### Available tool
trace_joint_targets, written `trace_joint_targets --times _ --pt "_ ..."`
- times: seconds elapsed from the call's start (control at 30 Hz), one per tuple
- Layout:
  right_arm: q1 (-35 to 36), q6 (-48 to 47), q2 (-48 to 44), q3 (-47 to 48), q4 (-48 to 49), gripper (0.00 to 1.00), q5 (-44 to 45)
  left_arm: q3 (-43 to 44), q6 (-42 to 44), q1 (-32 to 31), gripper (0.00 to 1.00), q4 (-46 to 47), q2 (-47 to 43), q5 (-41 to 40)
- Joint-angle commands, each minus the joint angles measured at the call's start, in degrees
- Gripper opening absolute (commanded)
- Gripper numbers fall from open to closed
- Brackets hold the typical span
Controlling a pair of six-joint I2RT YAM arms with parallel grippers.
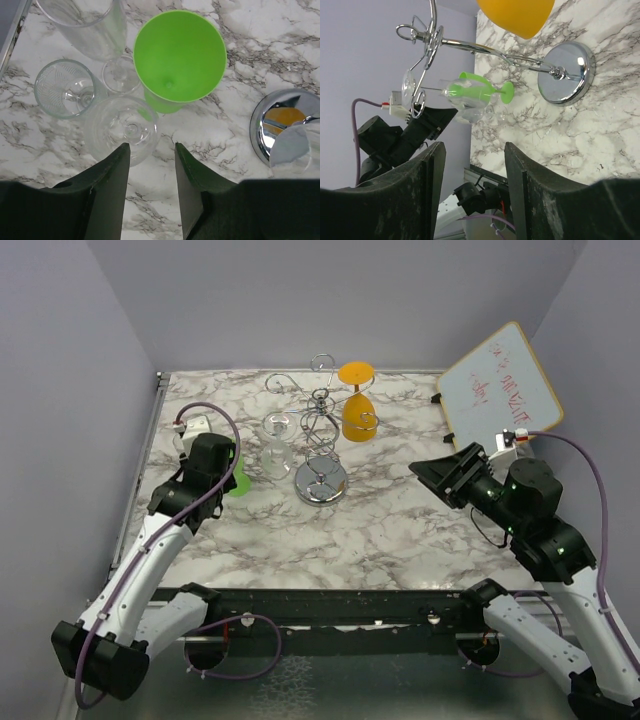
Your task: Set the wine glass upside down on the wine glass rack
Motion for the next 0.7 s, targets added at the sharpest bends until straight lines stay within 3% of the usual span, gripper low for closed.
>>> trace_joint_targets --times 0.0,0.17,0.43,0.67 --pt "0.13 0.67 0.07 -0.87 -1.6 0.55 -0.37 -3.94 0.67 0.9 0.41 4.52 2.0 -2.36" --pt "0.06 0.78 1.22 -0.89 -1.96 0.5 -1.33 -7.36 0.27 2.14 0.36 7.27 3.17 -0.24" --pt "0.15 1.55 1.24 -0.88 -1.56 0.48 -2.39 -5.3 2.91 2.56 0.05 4.18 0.0 5.53" --pt "0.13 2.08 0.54 -1.07 -1.36 0.48 -2.64 -0.08 3.63 2.51 0.0 -1.19 -2.66 10.94"
